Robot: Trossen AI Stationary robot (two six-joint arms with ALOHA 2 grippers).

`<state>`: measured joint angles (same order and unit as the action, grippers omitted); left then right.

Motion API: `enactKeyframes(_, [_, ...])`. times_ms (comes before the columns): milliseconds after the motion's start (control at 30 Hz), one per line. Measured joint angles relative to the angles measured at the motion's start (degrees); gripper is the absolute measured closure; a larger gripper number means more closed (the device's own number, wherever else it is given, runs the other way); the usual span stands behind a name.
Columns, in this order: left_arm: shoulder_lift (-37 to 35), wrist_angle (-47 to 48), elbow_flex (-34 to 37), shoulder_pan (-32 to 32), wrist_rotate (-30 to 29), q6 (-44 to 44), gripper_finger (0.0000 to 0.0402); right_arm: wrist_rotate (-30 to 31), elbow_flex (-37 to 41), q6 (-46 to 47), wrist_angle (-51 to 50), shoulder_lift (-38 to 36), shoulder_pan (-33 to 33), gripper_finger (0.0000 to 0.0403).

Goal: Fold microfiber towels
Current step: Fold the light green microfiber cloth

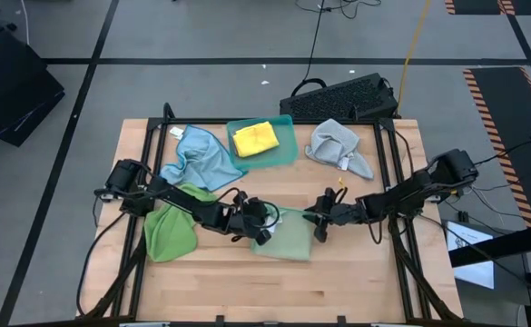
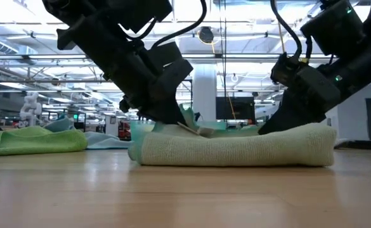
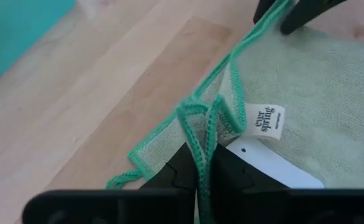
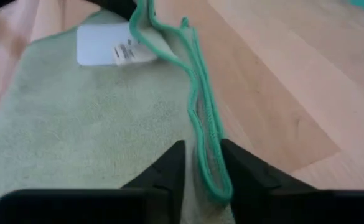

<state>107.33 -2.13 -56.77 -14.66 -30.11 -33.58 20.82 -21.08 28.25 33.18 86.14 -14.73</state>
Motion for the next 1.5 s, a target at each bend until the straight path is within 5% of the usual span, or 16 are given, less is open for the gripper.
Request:
enactKeyframes(233, [0.0, -0.8, 0.0, 0.0, -0.2, 0.3, 0.0296, 4.1, 0.0, 0.5, -10.2, -10.3, 0.1, 0.0247])
enactKeyframes(533, [-5.8, -0.6, 0.0, 0.2, -1.8, 3.3, 0.0226, 4.7, 0.0, -4.7, -9.8, -16.2, -3.9, 0.0251])
enactKeyframes(767, [-10.1, -1.4, -0.1, -0.3, -3.3, 12.6, 0.0238, 4.6, 0.0, -10.8, 7.6, -7.4, -6.0, 0.0277])
enactKeyframes(1067, [0.1, -9.4, 0.0, 0.6, 4.6, 17.8, 0.0288, 4.4, 0.0, -20.3, 30.2, 6.5, -6.0, 0.0322])
enactKeyframes(1267, [6.6, -11.1, 0.0, 2.0, 3.5, 16.2, 0.0315, 4.4, -0.3, -23.1, 36.1, 15.3, -5.5, 0.0346])
enactKeyframes(1500, [5.9, -9.4, 0.0, 2.9, 3.3, 16.9, 0.034, 4.5, -1.0, -22.3, 40.8, 24.5, -4.0, 0.0366])
